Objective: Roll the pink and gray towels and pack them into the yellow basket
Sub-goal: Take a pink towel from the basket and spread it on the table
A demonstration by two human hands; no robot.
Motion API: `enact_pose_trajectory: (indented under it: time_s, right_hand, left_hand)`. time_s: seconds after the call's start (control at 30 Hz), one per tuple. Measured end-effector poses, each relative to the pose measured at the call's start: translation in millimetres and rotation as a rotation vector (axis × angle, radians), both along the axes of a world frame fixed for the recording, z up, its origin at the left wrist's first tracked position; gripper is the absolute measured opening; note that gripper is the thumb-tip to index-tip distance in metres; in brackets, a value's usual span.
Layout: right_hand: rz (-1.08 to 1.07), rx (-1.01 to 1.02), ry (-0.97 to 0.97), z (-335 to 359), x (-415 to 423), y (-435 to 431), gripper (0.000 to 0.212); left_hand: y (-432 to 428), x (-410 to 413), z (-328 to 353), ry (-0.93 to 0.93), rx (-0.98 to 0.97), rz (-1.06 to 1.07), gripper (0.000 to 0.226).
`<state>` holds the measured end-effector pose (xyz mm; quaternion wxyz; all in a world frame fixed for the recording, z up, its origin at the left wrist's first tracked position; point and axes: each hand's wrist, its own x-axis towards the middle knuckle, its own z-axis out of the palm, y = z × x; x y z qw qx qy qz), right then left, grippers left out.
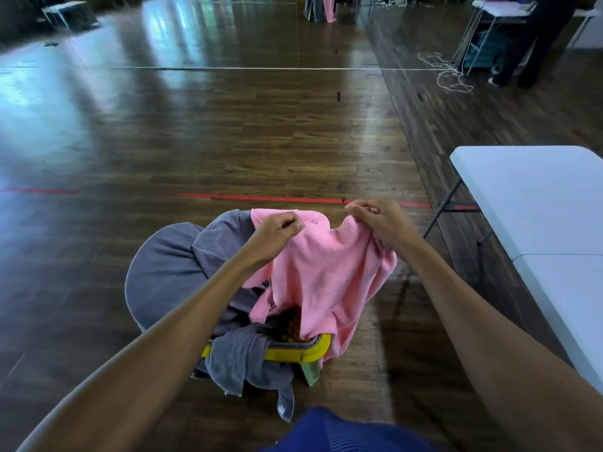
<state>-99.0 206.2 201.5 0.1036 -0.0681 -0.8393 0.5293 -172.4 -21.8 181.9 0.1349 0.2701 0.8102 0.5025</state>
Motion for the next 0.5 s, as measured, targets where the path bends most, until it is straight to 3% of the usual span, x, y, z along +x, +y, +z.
enact_pose_trajectory:
  time_s: [0.1, 0.17, 0.5]
  right_hand:
    - [0.082, -0.104, -0.038, -1.1, -0.1, -15.6, 0.003]
    - [0.097, -0.111, -0.070, -2.2, -2.1, -19.0, 0.010]
    - [-0.043, -0.061, 0.005, 0.7, -0.1, 1.2, 0.019]
  left_hand:
    - [21.6, 2.0, 10.4, 0.056, 0.013, -0.040, 0.022]
    - [29.8, 1.1, 12.5, 0.072, 0.021, -0.043, 0.020]
    - [11.1, 3.6, 1.4, -0.044, 0.009, -0.064, 0.020]
